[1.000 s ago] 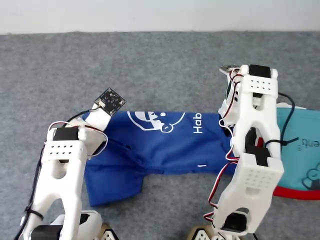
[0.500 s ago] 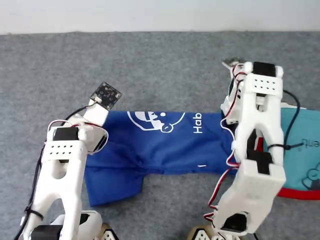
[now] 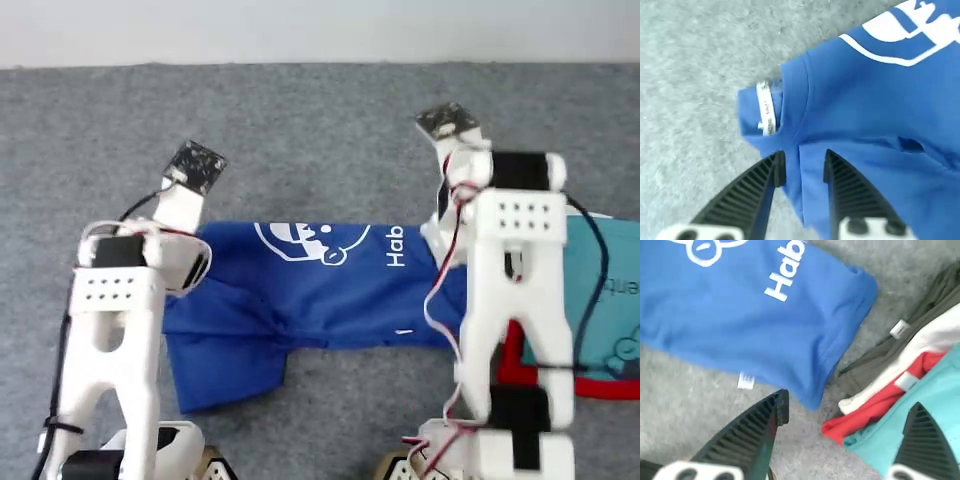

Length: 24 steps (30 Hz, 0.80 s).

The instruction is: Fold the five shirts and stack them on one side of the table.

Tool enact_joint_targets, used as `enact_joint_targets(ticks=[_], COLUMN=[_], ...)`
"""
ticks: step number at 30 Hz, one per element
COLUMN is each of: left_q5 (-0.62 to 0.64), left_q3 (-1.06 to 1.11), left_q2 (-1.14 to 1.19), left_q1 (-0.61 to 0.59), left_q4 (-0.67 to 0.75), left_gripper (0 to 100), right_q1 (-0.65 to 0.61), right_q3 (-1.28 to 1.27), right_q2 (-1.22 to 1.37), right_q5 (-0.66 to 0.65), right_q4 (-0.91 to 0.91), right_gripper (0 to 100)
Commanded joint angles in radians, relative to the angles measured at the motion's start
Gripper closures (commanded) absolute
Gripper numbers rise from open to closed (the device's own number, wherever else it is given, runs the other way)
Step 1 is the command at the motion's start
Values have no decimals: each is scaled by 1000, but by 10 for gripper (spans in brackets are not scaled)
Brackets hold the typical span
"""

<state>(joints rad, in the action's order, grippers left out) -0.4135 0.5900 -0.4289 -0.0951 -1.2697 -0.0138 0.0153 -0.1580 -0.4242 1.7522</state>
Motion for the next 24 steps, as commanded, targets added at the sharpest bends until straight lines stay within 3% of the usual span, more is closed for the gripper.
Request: enact_joint_targets(ticks=[1, 4, 8, 14, 24], left_q5=[-97, -222, -334, -333, -339], left_q3=[-127, -54, 150, 423, 496], left_q2=[-20, -20, -12, -12, -12], left_q1=[3, -5, 5, -14, 38], left_q4=[-318, -428, -364, -129, -80], left_gripper=[867, 869, 878, 877, 882], right_q1=[-24, -2, 47, 56, 54], right_q3=[-130, -232, -276, -276, -279], right_q2=[-140, -180, -185, -185, -183], right_q5=[-80, -91, -91, -92, -87], right_q4=[30, 15, -24, -24, -45], right_gripper=[634, 634, 634, 634, 634])
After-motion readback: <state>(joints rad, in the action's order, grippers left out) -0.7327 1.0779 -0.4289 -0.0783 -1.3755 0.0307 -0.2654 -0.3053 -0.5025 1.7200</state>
